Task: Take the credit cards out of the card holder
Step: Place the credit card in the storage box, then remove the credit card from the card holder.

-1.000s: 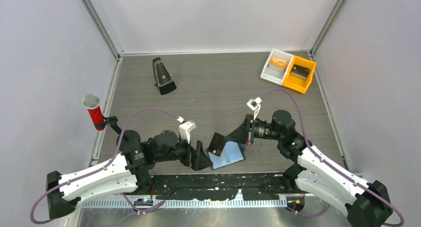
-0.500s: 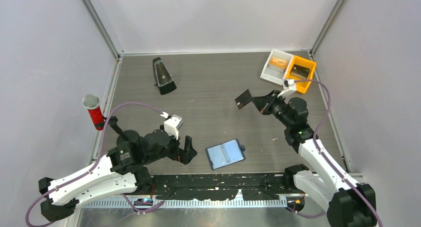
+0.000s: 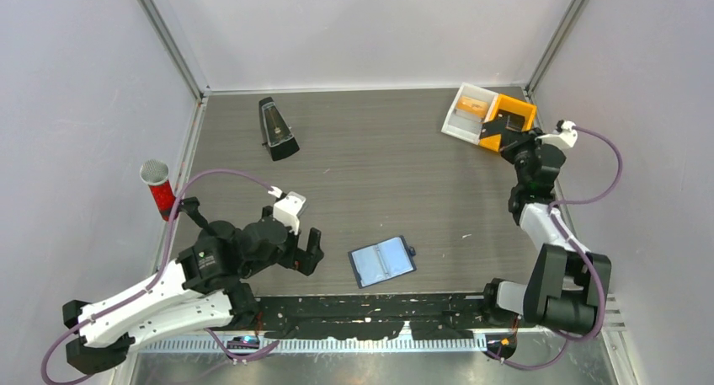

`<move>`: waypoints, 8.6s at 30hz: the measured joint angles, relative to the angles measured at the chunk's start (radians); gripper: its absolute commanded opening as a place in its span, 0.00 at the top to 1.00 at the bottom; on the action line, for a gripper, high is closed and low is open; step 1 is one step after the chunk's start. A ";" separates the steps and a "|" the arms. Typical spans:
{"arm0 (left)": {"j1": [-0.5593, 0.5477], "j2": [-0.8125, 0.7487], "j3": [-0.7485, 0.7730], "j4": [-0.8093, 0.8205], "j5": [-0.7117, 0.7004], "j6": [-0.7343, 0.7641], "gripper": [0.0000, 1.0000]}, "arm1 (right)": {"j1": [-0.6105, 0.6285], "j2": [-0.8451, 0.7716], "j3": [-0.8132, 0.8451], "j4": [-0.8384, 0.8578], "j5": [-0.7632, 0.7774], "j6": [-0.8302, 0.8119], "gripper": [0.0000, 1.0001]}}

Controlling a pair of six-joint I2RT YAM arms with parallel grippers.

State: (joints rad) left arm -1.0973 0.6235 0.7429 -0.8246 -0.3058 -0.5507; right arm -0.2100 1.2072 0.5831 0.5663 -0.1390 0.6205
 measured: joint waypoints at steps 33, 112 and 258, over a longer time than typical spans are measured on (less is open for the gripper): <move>0.000 -0.121 0.109 -0.134 -0.091 0.174 0.01 | -0.170 0.779 0.312 0.565 -0.004 0.196 0.95; 0.000 -0.231 0.093 -0.115 -0.146 0.198 0.01 | -0.179 0.957 0.687 0.127 -0.005 0.129 0.49; 0.000 -0.374 0.070 -0.085 -0.087 0.217 0.01 | 1.543 0.475 0.370 -0.967 0.531 0.145 0.39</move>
State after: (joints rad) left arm -1.0973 0.2497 0.8127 -0.9092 -0.3927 -0.3336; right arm 1.3331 1.6817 0.9531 -0.4011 0.3920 0.7654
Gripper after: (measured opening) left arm 0.993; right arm 0.677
